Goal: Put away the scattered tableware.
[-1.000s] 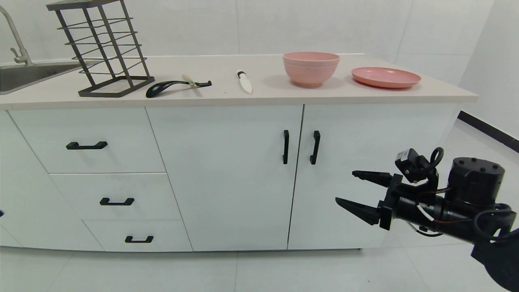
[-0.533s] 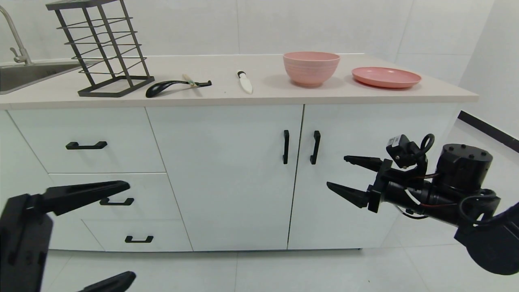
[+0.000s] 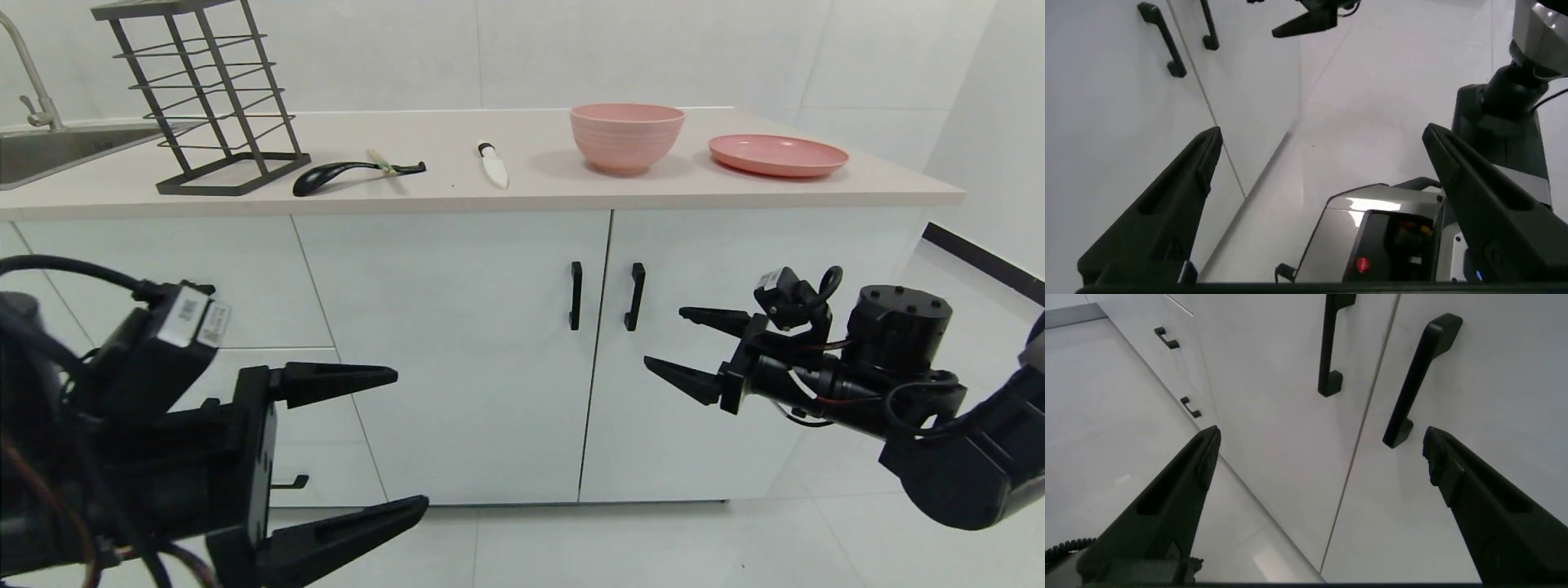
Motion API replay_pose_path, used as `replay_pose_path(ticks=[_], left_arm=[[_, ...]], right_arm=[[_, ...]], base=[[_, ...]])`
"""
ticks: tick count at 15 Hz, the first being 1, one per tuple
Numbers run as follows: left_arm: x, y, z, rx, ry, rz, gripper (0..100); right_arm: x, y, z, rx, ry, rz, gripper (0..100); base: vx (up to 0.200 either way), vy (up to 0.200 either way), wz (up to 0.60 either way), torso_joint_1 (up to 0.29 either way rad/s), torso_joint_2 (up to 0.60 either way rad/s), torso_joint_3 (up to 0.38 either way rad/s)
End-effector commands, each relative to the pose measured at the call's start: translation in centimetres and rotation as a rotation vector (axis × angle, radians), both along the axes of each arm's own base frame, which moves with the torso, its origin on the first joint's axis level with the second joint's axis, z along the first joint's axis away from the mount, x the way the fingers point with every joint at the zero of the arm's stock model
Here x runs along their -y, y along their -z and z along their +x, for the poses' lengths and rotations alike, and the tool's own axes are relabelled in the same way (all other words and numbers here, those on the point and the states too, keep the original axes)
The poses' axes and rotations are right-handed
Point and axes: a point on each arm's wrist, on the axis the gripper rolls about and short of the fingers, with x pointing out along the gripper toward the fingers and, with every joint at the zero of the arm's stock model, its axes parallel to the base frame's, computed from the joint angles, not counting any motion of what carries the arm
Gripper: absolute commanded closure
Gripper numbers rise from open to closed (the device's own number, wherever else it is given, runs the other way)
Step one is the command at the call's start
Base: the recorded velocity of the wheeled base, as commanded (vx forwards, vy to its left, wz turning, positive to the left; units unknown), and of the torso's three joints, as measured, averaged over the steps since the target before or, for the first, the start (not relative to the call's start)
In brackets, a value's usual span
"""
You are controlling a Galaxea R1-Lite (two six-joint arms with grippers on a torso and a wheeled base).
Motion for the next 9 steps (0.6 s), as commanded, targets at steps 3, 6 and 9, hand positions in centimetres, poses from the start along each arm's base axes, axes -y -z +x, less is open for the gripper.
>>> replay_pose_path(ticks=[3, 6, 9], left_arm=[[5.8, 0.8, 4.2, -0.036, 0.096, 0.033, 0], [8.0, 1.7, 4.8, 0.005, 0.15, 0.007, 0], [9.8, 3.3, 6.7, 0.072, 0.166, -0.044, 0]], right_arm=[[-0.3, 0.9, 1.4, -0.005, 0.0, -0.001, 0], [-0.6, 1.4, 2.1, 0.007, -0.002, 0.002, 0], [-0.9, 1.7, 3.3, 0.031, -0.004, 0.013, 0]], base=[[0.0, 0.0, 0.0, 0.0, 0.0, 0.0], [0.0, 0.0, 0.0, 0.0, 0.0, 0.0], [0.0, 0.0, 0.0, 0.0, 0.0, 0.0]])
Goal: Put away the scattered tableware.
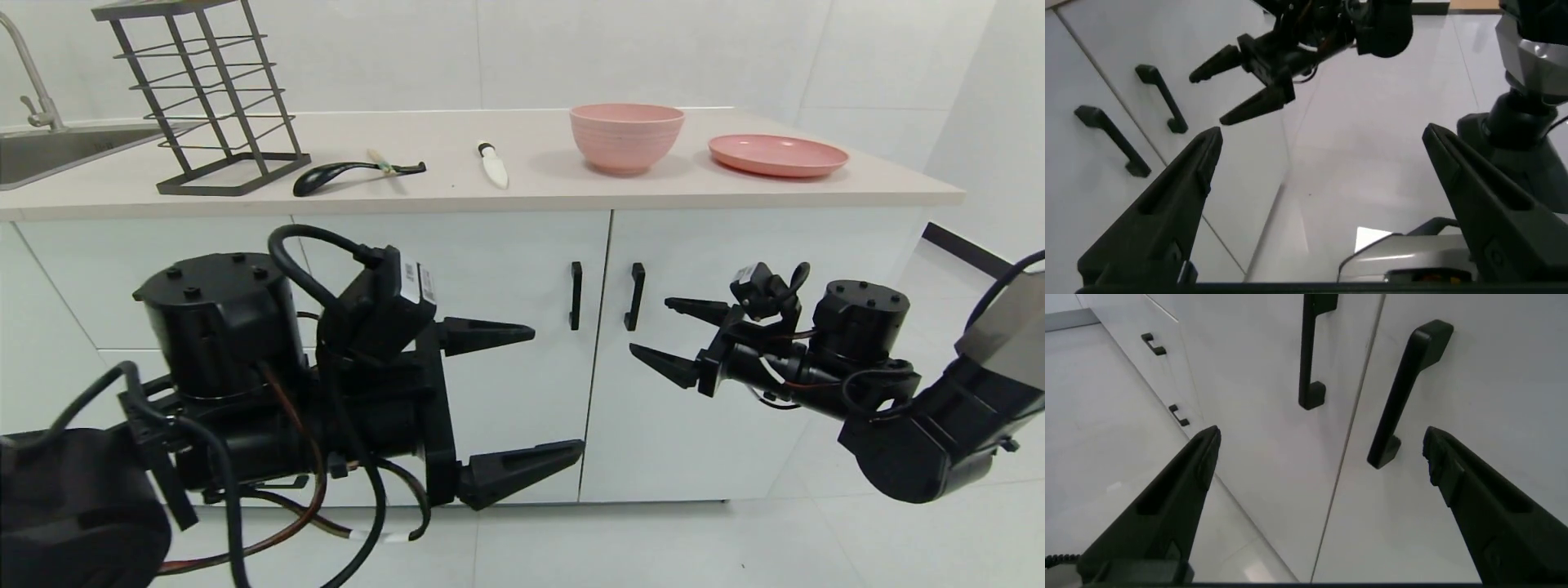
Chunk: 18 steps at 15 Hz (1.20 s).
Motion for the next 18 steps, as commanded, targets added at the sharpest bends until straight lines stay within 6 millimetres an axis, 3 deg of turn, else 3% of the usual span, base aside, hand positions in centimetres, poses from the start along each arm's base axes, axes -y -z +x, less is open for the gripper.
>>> replay_pose_path(ticks=[1, 13, 18], left_arm=[[2.0, 2.9, 1.6, -0.031, 0.023, 0.022, 0], [4.5, 2.8, 3.4, -0.058, 0.032, -0.042, 0], [5.1, 2.8, 5.8, -0.05, -0.031, -0.07, 0]], right_arm=[[-0.3, 0.7, 1.2, 0.005, 0.001, 0.003, 0], [-1.9, 1.3, 4.2, 0.054, -0.042, 0.024, 0], [-2.1, 1.6, 4.7, 0.038, -0.095, 0.045, 0]], base=[[0.0, 0.0, 0.0, 0.0, 0.0, 0.0], [0.0, 0.0, 0.0, 0.0, 0.0, 0.0], [0.0, 0.0, 0.0, 0.0, 0.0, 0.0]])
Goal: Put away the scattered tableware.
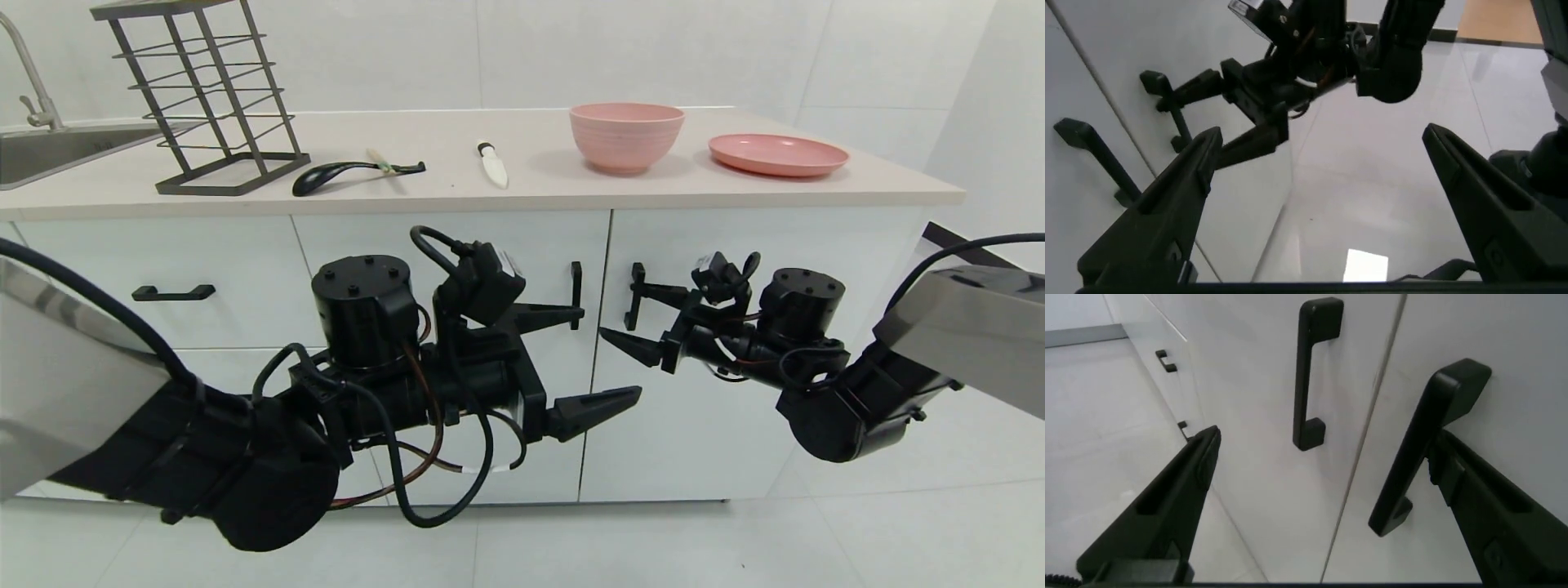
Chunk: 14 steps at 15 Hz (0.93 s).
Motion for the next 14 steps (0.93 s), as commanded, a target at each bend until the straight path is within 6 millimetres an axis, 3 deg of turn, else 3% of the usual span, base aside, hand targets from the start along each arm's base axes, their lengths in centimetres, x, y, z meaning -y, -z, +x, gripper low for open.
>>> replay_pose_path(ticks=[1, 8, 11, 14], left_arm=[[0.7, 0.7, 1.3, 0.012, -0.01, -0.009, 0], [2.3, 1.1, 3.7, 0.041, -0.026, -0.037, 0], [2.9, 1.3, 4.9, 0.053, -0.033, -0.046, 0], [3.7, 1.6, 6.1, 0.055, -0.096, -0.057, 0]], right_arm=[[-0.1, 0.3, 0.0, 0.006, -0.023, 0.003, 0], [0.5, 1.8, -2.3, -0.023, -0.163, 0.011, 0], [1.3, 1.8, -5.2, -0.061, -0.199, 0.006, 0], [2.8, 0.9, -9.4, -0.117, -0.228, -0.004, 0]], base=[[0.0, 0.0, 0.0, 0.0, 0.0, 0.0], [0.0, 0.0, 0.0, 0.0, 0.0, 0.0], [0.0, 0.0, 0.0, 0.0, 0.0, 0.0], [0.0, 0.0, 0.0, 0.0, 0.0, 0.0]])
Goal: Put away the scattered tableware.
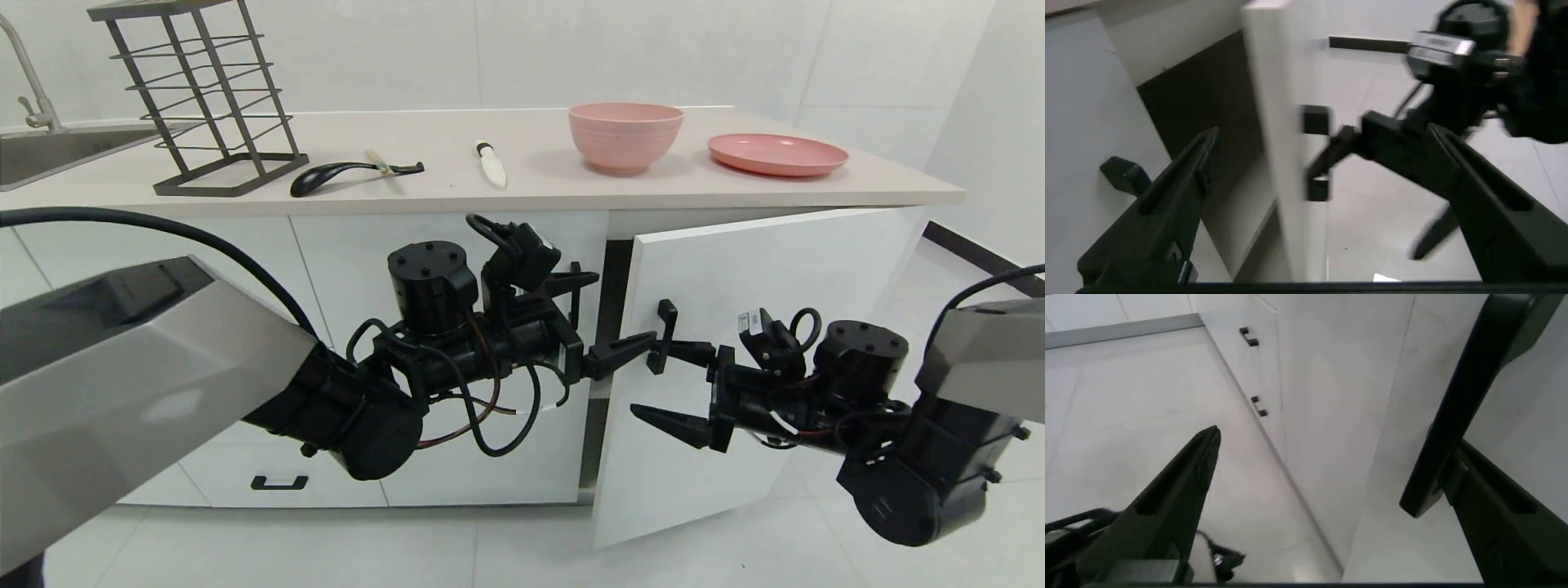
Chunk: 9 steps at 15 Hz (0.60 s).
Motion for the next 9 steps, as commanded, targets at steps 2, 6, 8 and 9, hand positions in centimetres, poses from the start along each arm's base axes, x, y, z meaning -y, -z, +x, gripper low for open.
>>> replay_pose_path(ticks=[2, 6, 8, 9], left_arm=[[1.1, 0.5, 1.1, 0.003, -0.007, -0.015, 0], [4.6, 0.9, -0.2, 0.05, 0.131, -0.048, 0], [6.0, 0.4, -0.2, 0.08, 0.157, -0.076, 0], [6.1, 0.4, -0.2, 0.081, 0.157, -0.077, 0]], right_arm=[[1.1, -2.1, -3.8, -0.008, -0.028, -0.001, 0], [1.4, -2.7, -4.7, 0.003, -0.028, 0.001, 0], [1.4, -2.8, -4.7, 0.004, -0.028, 0.002, 0], [1.4, -2.8, -4.7, 0.004, -0.028, 0.002, 0]], base=[[0.0, 0.0, 0.0, 0.0, 0.0, 0.0], [0.0, 0.0, 0.0, 0.0, 0.0, 0.0], [0.0, 0.0, 0.0, 0.0, 0.0, 0.0], [0.0, 0.0, 0.0, 0.0, 0.0, 0.0]])
